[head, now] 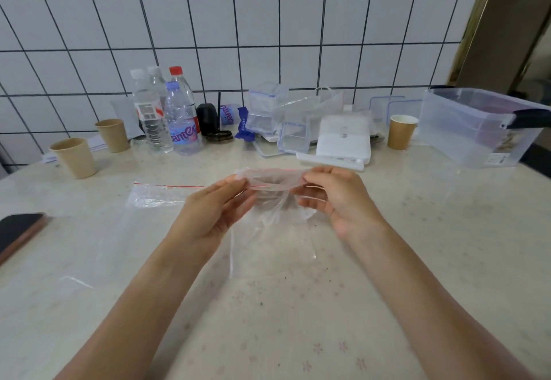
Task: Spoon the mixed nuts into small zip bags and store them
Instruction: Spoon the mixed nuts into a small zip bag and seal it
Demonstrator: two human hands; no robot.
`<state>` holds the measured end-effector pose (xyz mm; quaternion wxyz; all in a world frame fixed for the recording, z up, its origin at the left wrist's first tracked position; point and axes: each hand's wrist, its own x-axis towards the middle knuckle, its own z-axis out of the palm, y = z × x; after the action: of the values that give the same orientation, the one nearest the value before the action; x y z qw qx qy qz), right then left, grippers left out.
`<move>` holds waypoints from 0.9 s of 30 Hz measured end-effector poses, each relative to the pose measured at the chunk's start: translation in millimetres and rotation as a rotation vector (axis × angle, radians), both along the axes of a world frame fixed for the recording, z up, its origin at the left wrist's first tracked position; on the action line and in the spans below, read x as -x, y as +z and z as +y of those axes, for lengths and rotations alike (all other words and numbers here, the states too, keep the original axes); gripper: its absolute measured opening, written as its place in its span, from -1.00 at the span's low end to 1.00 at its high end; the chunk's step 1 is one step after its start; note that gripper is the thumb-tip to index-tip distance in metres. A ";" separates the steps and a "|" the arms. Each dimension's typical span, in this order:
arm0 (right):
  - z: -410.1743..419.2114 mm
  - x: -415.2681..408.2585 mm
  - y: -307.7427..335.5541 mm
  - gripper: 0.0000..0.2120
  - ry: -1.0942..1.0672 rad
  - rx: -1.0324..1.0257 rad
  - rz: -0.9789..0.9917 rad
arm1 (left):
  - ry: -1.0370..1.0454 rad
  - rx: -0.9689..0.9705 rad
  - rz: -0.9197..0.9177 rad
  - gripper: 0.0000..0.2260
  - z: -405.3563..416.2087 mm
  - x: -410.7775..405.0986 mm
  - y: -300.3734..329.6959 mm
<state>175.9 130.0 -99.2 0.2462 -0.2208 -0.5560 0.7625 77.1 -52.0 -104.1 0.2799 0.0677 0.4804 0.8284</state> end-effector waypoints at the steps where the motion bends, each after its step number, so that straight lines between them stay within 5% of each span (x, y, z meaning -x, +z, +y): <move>1: -0.5 0.1 0.8 -0.92 0.065 0.107 0.023 | -0.027 -0.042 -0.063 -0.88 0.6 0.9 1.2; 4: -3.4 -1.4 2.9 -0.81 0.219 0.319 0.106 | -0.145 -0.138 -0.228 -0.89 1.3 2.0 3.5; 9: -7.7 -2.5 4.2 -0.71 0.327 0.350 0.116 | -0.287 -0.146 -0.314 -0.89 2.6 -0.9 2.9; 15: -11.5 1.2 1.4 -0.94 0.349 0.340 0.169 | -0.282 -0.153 -0.214 -0.87 6.5 -1.9 -0.6; 20: -10.8 0.5 0.5 -0.68 0.394 0.325 0.254 | -0.294 -0.233 -0.145 -0.83 6.1 -8.1 1.0; 27: -7.9 -3.9 0.8 -0.86 0.355 -0.006 0.196 | -0.117 -0.006 0.285 -0.80 5.8 -16.7 1.3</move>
<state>179.9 122.1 -98.4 0.1615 -0.0435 -0.5617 0.8102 93.9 -46.2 -102.7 0.2565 0.2132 0.5079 0.7942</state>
